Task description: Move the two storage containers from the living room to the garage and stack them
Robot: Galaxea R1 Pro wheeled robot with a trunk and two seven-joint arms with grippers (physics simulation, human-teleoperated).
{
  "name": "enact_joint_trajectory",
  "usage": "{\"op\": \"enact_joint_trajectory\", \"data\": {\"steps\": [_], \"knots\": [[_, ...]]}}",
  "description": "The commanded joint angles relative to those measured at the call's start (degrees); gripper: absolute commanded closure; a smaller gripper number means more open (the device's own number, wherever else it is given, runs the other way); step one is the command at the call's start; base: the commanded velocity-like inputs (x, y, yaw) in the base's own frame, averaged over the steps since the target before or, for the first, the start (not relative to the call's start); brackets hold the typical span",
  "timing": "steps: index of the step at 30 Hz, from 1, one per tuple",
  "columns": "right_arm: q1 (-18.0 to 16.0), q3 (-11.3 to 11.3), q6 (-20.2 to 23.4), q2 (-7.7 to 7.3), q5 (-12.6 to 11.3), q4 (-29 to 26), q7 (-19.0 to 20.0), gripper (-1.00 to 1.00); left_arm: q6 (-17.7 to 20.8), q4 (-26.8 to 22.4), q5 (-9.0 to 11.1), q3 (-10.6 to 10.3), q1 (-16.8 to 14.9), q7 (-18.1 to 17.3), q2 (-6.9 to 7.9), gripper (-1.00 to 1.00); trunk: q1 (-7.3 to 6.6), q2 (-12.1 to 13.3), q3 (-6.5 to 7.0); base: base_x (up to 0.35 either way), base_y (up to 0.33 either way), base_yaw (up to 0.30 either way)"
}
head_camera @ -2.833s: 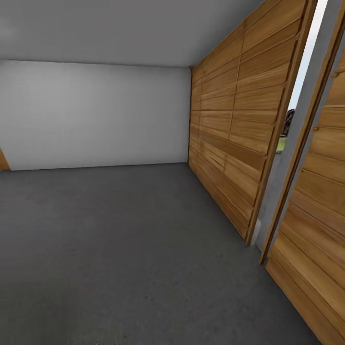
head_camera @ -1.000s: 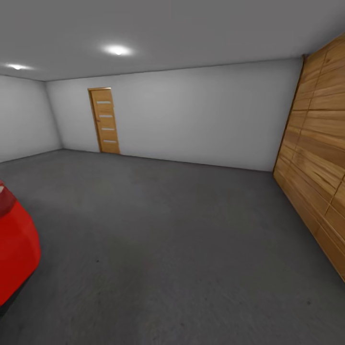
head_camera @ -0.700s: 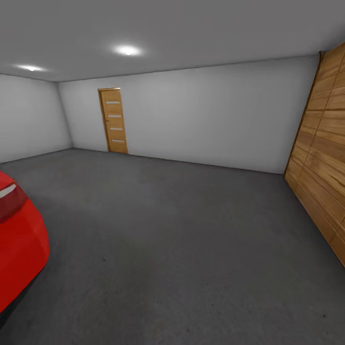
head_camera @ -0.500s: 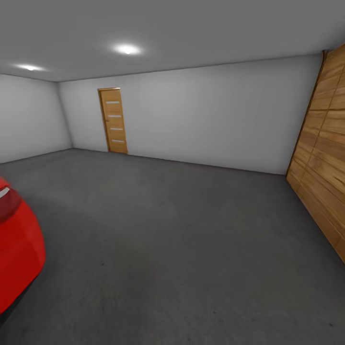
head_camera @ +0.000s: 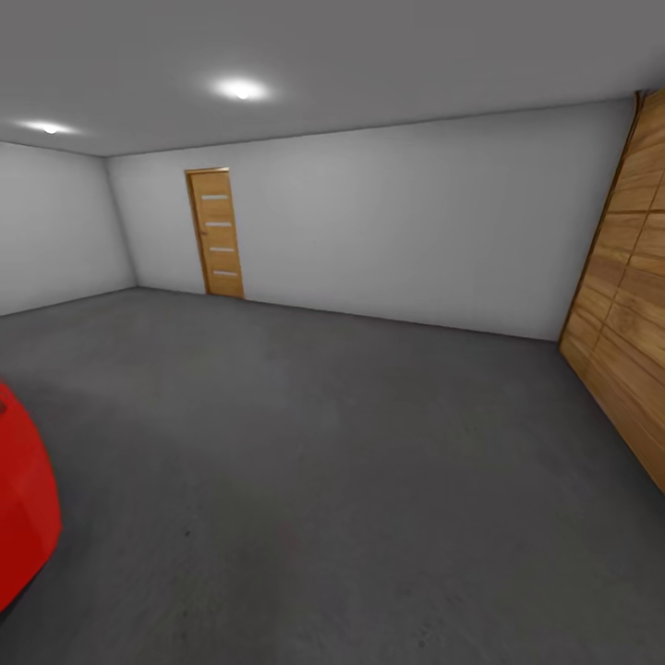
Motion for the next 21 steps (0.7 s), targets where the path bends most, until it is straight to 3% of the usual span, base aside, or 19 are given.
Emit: {"op": "enact_joint_trajectory", "data": {"steps": [1,21], "knots": [[0.02,0.1,-0.07,-0.02,0.02,-0.06,-0.02,-1.0,-0.15,0.0,0.32,0.14,-0.01,-0.05,-0.02,-1.0,0.03,-0.02,-0.04,0.324,0.0,0.0],[0.02,-0.2,-0.09,0.61,0.02,-0.06,0.07,-1.0,-0.2,0.0,0.42,0.15,-0.01,0.0,-0.01,-1.0,0.03,-0.02,-0.04,0.324,0.0,0.0]]}}
